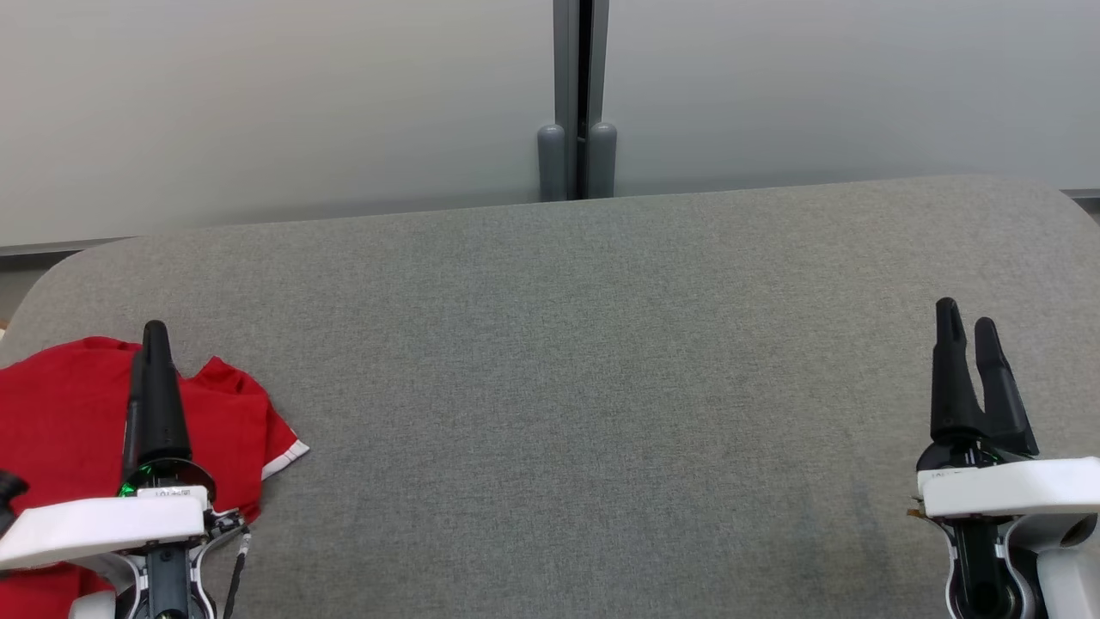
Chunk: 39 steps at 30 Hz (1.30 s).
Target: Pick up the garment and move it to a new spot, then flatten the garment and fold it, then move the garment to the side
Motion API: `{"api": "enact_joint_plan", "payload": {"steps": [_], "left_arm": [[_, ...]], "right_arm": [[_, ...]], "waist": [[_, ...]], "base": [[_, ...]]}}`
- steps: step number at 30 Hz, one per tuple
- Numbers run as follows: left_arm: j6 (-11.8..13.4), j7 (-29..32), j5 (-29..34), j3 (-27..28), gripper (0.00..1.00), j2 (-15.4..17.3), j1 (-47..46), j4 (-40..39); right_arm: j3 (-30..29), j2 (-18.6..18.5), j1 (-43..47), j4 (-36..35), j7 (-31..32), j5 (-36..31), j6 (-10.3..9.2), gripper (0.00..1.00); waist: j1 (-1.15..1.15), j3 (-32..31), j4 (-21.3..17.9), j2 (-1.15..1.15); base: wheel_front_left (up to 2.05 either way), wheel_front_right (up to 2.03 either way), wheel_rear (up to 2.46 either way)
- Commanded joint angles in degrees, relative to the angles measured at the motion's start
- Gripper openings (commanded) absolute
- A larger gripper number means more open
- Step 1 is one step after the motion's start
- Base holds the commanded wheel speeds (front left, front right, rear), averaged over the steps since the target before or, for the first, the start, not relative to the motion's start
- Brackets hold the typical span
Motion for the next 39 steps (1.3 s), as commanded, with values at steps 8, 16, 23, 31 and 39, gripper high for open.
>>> {"api": "enact_joint_plan", "payload": {"steps": [8, 16, 23, 31, 39], "left_arm": [[0.83, -1.81, 14.36, -3.94, 1.00, 0.45, -0.45, -4.00], [2.56, -3.17, 27.75, -10.01, 1.00, 0.51, 0.39, -4.72], [4.41, -4.13, 36.19, -13.75, 1.00, 0.92, 0.94, -2.95], [8.99, -5.32, 42.86, -18.00, 1.00, 3.11, 1.16, 0.29], [12.84, -6.43, 46.92, -21.29, 1.00, 4.88, 0.74, 2.28]], "right_arm": [[2.45, -1.12, -1.19, -1.06, -1.95, -11.03, 0.01, 1.00], [4.24, -1.62, -0.99, -0.04, -3.34, -19.19, 0.01, 1.00], [4.83, -1.66, -0.82, 0.78, -4.26, -24.77, 0.01, 1.00], [5.55, -1.25, -0.26, 2.04, -5.43, -31.40, 0.01, 1.00], [6.20, -0.86, 0.20, 2.59, -6.55, -36.83, 0.01, 1.00]], "waist": [[0.00, 0.14, -0.29, 0.00], [0.00, 0.27, -0.67, 0.00], [0.00, 0.32, -0.98, 0.00], [0.00, 0.27, -1.27, 0.00], [0.00, 0.30, -1.38, 0.00]], "base": [[0.00, 0.00, 0.00], [0.00, 0.00, 0.00], [0.00, 0.00, 0.00], [0.00, 0.00, 0.00], [0.00, 0.00, 0.00]]}}
